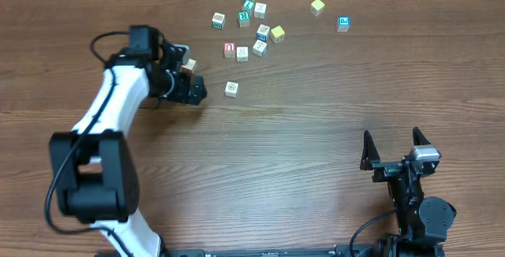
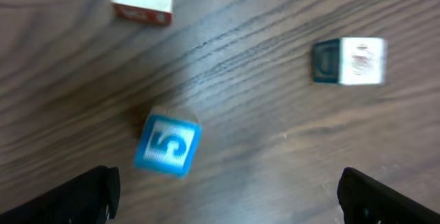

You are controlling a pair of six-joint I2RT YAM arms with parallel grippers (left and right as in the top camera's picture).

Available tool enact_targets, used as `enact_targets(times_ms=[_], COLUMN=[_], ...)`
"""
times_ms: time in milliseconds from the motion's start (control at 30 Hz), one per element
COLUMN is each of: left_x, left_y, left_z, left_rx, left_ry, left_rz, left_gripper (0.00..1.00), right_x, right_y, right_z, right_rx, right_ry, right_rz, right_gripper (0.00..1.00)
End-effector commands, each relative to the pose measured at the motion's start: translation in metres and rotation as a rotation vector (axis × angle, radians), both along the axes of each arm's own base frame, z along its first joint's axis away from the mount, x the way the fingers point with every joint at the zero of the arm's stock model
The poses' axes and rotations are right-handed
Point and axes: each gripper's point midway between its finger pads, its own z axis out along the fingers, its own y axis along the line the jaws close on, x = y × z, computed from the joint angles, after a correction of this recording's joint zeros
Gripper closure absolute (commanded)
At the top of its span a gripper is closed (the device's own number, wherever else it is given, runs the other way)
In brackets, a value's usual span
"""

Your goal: Form a horizontal line

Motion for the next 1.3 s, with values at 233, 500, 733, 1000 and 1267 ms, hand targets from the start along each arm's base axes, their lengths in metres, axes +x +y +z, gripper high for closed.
enact_targets(times_ms=[233,500,733,1000,1267], left_x=[0.011,-0.006,-0.008,-0.01,-0.077], left_y=[0.032,0.032,0.033,0.058,0.094], left_z=[-0.077,-0.079,-0.055,0.07,0.203], left_rx=[0.212,0.227,0.223,0.218,0.159], left_ry=[0.051,0.108,0.172,0.07,-0.184], left_rz=[-0.056,-0.126,-0.124,-0.024,0.217], left_gripper=[0.0,0.73,0.96,0.96,0.96], right_x=[0.0,0.0,0.0,0.0,0.0], right_y=[0.0,0.0,0.0,0.0,0.0], right_z=[-0.002,-0.002,-0.002,-0.002,-0.002], right_rx=[-0.002,-0.002,-0.002,-0.002,-0.002], right_ry=[-0.002,-0.002,-0.002,-0.002,-0.002], right_rz=[-0.002,-0.002,-0.002,-0.002,-0.002], right_gripper=[0.0,0.0,0.0,0.0,0.0])
